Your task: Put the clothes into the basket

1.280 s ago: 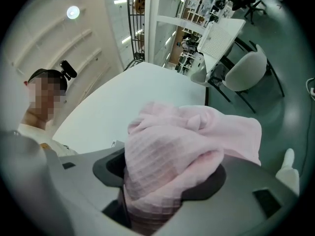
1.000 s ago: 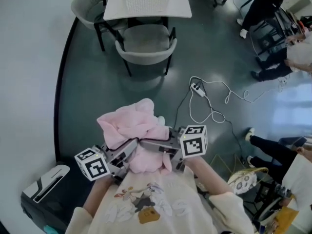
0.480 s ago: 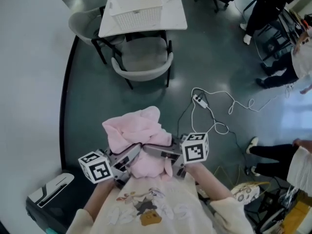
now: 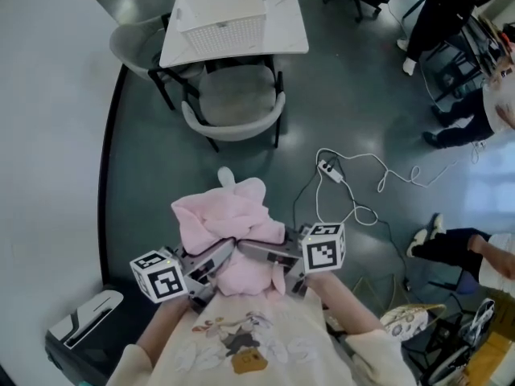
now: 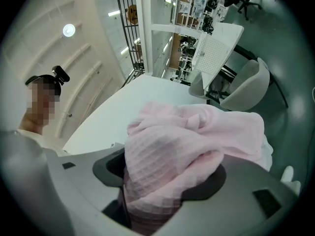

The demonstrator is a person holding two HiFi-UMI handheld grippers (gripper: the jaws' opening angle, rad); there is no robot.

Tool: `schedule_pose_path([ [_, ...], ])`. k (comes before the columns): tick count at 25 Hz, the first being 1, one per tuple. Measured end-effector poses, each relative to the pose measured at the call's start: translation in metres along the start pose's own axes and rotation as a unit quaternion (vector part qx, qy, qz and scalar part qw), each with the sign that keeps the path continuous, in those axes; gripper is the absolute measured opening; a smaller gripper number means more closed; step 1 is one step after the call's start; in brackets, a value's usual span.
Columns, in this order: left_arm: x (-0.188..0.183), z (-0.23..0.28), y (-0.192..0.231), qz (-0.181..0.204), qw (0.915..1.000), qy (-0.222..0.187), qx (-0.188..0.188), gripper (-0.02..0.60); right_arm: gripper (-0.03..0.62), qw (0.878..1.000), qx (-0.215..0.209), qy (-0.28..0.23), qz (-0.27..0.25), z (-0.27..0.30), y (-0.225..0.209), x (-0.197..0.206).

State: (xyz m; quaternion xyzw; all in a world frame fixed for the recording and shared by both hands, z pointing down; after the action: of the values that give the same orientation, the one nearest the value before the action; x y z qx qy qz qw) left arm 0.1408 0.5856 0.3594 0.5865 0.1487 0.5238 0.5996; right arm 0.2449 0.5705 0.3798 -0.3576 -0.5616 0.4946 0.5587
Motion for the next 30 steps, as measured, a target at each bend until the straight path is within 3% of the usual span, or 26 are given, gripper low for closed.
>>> schedule_pose_path([
  [10,-0.084,0.021,0.039,-0.003,0.9998,0.011,0.018,0.310,0.275,1.000,0.019,-0.013,0.001,0.046,-0.016,-0.076],
  [17,-0.176,0.033,0.078,-0.011,0.9993,0.012,0.034,0.310,0.275,0.999,0.034,-0.016,0.001,0.104,-0.026,-0.157],
  [30,-0.349,0.024,0.144,0.020,0.9978,0.017,0.061,0.310,0.276,0.997,0.045,-0.055,-0.022,0.228,-0.025,-0.289],
])
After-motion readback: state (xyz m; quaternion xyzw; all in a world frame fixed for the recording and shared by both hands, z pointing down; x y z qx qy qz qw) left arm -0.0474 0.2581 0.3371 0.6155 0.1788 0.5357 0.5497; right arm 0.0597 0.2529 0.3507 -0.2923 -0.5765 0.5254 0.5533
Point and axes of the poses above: the fingertips, and each gripper's own axes: z forward along the fingers, y to its left, x out of its underside, the point moved 4 cm from there along -z, backward along the fingers, and after that the axes turned 7 degrees about x, right-handed, at the moved point
